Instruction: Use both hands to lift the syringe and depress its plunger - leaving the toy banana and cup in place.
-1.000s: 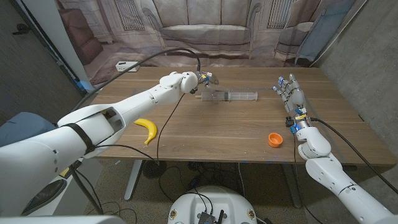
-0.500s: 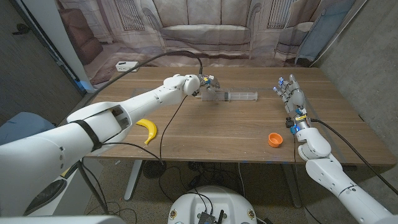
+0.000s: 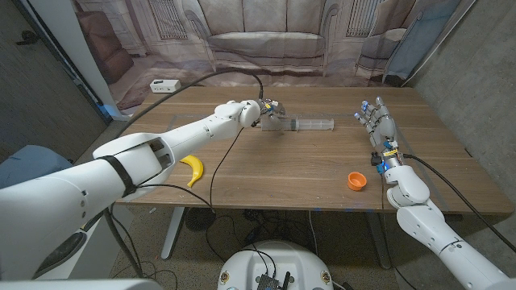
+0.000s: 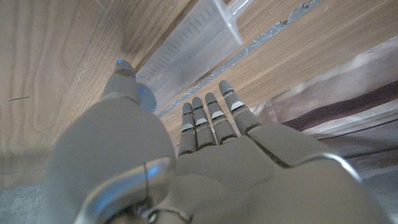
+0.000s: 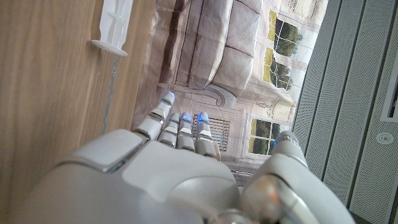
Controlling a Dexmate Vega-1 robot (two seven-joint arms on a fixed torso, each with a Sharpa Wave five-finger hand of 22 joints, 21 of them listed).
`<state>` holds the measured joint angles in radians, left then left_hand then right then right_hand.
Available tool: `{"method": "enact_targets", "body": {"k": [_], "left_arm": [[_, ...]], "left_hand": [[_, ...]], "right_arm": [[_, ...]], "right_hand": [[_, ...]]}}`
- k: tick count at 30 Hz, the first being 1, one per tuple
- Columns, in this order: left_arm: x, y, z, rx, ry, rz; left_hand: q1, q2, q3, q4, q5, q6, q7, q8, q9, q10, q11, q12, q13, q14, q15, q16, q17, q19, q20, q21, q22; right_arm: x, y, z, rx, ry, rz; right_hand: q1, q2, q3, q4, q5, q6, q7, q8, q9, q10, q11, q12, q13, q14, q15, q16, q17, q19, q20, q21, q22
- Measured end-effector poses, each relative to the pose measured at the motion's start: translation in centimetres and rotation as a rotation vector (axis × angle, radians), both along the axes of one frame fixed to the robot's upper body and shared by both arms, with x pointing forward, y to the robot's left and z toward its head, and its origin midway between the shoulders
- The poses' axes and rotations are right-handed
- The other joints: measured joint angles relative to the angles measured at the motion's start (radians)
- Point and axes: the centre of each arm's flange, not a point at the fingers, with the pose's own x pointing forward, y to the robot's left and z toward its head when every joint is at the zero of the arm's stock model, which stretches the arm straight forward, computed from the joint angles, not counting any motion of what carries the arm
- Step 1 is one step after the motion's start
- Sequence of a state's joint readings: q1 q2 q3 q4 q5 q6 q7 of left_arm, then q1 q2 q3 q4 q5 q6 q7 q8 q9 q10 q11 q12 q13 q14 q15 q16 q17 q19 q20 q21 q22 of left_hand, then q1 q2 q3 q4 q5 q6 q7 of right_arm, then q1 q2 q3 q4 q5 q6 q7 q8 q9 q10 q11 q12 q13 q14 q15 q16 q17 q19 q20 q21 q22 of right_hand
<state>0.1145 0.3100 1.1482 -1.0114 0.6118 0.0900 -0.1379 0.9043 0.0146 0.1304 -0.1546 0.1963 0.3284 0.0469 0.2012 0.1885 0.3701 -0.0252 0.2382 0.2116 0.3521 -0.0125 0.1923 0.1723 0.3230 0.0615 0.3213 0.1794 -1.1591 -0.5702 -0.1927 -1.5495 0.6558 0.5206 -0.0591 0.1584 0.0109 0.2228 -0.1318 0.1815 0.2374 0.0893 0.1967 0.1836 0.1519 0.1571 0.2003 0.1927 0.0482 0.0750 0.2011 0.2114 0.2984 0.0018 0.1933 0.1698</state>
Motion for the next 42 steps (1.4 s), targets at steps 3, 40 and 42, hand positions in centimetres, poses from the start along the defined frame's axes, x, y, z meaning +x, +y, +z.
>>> {"method": "enact_targets", "body": {"k": [3,40,42], "left_arm": [[0.1,-0.1,-0.2,0.002,-0.007,0.001],[1.0,-0.8,-2.0,0.004,-0.057,-0.005],[1.0,-0.8,-2.2,0.007,-0.056,-0.004]], "left_hand": [[0.000,0.000,0.000,0.000,0.000,0.008,-0.004,0.004,0.000,0.005,-0.005,0.000,0.000,0.005,0.003,0.000,0.002,0.002,-0.002,0.000,0.000],[0.126,0.036,0.071,-0.019,0.000,0.119,-0.011,0.023,0.005,0.118,-0.036,0.025,0.010,0.143,-0.036,0.015,0.002,0.124,-0.010,0.012,0.005],[0.129,0.039,0.073,-0.018,0.000,0.119,-0.011,0.023,0.005,0.118,-0.036,0.025,0.010,0.143,-0.036,0.015,0.002,0.124,-0.010,0.012,0.005]], "right_arm": [[0.0,0.0,0.0,0.000,0.000,0.000],[0.3,-0.1,-0.1,0.000,0.009,0.002],[0.3,-0.1,-0.2,0.000,0.010,0.004]], "right_hand": [[0.000,0.000,0.000,0.000,0.000,0.000,0.000,0.000,0.000,0.000,0.000,0.000,0.000,0.000,0.000,0.000,0.000,0.000,0.000,0.000,0.000],[0.000,0.000,-0.004,0.004,0.000,0.000,0.000,0.000,0.000,0.000,0.000,0.000,0.000,0.000,0.000,0.000,0.000,0.000,0.000,0.000,0.000],[0.000,0.000,-0.004,0.004,0.000,0.000,0.000,0.000,0.000,0.000,0.000,0.000,0.000,0.000,0.000,0.000,0.000,0.000,0.000,0.000,0.000]]}}
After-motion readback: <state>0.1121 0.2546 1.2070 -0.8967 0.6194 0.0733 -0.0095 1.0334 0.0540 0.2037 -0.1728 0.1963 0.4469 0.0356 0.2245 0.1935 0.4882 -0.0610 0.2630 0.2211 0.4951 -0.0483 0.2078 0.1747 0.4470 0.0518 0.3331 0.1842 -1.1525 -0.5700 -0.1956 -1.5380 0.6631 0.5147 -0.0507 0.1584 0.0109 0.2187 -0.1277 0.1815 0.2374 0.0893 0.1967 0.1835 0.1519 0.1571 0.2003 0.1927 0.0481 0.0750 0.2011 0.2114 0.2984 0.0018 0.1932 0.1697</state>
